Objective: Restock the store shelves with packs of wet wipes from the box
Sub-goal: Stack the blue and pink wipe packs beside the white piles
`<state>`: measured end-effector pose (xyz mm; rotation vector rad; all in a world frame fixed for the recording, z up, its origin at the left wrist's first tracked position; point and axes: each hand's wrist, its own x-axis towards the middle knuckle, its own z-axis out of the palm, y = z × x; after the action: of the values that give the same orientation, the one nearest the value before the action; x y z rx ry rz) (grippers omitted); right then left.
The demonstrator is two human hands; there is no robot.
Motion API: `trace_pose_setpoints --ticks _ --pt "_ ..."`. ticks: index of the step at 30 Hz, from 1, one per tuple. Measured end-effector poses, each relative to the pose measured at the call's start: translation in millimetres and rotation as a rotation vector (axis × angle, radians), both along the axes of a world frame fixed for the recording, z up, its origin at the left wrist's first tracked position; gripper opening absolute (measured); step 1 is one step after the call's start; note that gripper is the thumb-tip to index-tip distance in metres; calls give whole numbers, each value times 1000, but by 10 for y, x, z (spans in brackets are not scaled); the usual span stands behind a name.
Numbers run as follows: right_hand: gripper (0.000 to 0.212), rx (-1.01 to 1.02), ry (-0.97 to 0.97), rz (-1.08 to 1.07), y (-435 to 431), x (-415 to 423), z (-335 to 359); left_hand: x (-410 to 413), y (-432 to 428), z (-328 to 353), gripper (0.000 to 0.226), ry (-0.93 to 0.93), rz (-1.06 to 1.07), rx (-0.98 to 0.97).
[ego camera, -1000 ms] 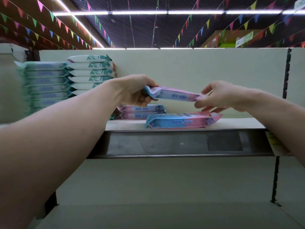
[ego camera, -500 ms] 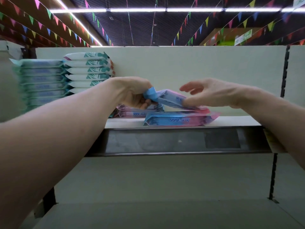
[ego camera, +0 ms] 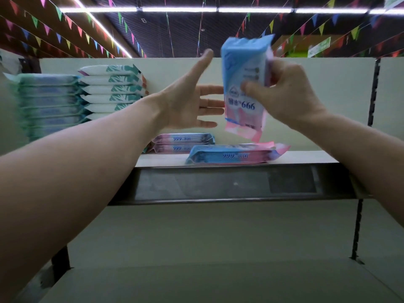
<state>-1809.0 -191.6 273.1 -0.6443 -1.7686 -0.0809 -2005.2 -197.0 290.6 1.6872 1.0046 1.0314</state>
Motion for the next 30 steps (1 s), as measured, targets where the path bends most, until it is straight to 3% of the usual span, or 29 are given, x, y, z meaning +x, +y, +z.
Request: trace_pose_setpoints --ticks 4,7,11,15,18,26,30 --pt "21 -326 196 205 -22 47 13 19 15 -91 32 260 -1 56" --pt "31 -530 249 333 -48 50 -13 27 11 -95 13 119 8 62" --pt "47 -659 330 354 -80 75 17 0 13 -58 15 50 29 -25" --pt "25 -795 129 134 -62 141 -10 -68 8 -61 25 302 129 -90" --pt "21 -858 -8 -20 -26 187 -56 -79 -29 -91 23 445 218 -93" --pt "28 -899 -260 -212 -38 203 -95 34 -64 -148 26 644 315 86" --pt "46 -960 -403 -261 -55 203 -126 30 -48 -152 30 730 366 112"
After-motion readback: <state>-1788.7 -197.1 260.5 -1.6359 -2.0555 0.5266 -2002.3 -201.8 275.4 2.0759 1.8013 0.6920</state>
